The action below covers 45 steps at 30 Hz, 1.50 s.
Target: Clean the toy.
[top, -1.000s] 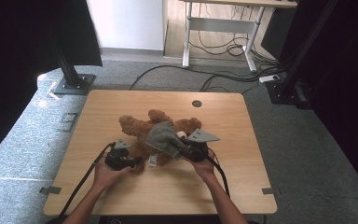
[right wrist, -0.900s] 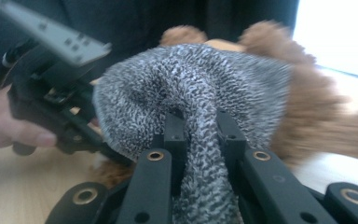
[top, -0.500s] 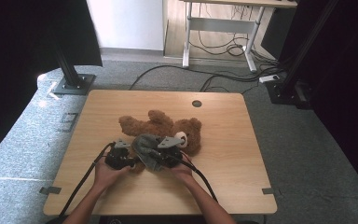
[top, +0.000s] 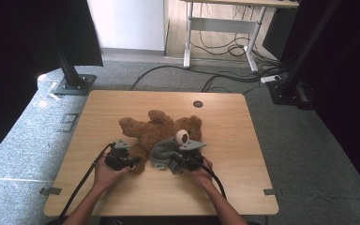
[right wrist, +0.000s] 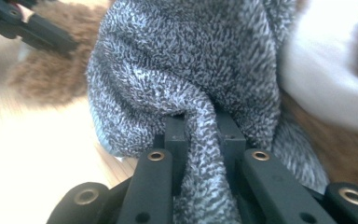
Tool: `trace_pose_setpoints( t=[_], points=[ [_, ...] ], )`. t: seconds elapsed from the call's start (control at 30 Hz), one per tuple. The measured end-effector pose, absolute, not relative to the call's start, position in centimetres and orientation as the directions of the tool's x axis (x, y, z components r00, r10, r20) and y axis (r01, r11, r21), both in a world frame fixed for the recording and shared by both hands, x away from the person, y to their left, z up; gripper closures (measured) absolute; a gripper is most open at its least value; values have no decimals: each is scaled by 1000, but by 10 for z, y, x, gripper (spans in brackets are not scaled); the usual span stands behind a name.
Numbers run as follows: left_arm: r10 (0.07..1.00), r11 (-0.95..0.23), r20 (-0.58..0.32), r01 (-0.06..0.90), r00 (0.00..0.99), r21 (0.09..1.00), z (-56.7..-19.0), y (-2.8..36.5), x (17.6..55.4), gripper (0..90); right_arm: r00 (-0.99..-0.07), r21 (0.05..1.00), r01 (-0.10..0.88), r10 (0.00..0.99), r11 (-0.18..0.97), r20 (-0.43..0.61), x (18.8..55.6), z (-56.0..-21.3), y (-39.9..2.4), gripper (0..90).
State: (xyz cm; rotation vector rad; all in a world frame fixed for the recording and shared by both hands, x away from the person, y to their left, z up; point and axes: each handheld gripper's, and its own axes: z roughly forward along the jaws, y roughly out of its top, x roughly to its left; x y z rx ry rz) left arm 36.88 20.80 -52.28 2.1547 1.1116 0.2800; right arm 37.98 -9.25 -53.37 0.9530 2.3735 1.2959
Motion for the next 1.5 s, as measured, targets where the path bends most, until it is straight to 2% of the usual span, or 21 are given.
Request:
trace_pose_setpoints(
  t=[0.47,0.73,0.83,1.0,1.27,1.5],
  points=[
    [776,-395,-130,636,617,662,-523,211,370,621,-619,830,474,781,292,79,379,-533,-162,790],
    [775,-392,-136,639,617,662,-524,212,370,619,-522,839,510,844,190,126,389,-534,-195,791],
    [776,-391,-137,639,616,662,-524,212,370,618,-528,860,489,834,148,157,388,-530,-197,790],
    [777,-391,-132,636,616,666,-524,211,369,607,-541,878,455,829,149,140,387,-524,-191,789],
    [776,-383,-141,636,615,670,-522,212,369,581,-505,904,420,849,82,157,391,-512,-208,789],
    [779,-387,-131,635,613,669,-522,211,369,585,-483,908,419,851,19,205,414,-504,-216,787]
  ],
)
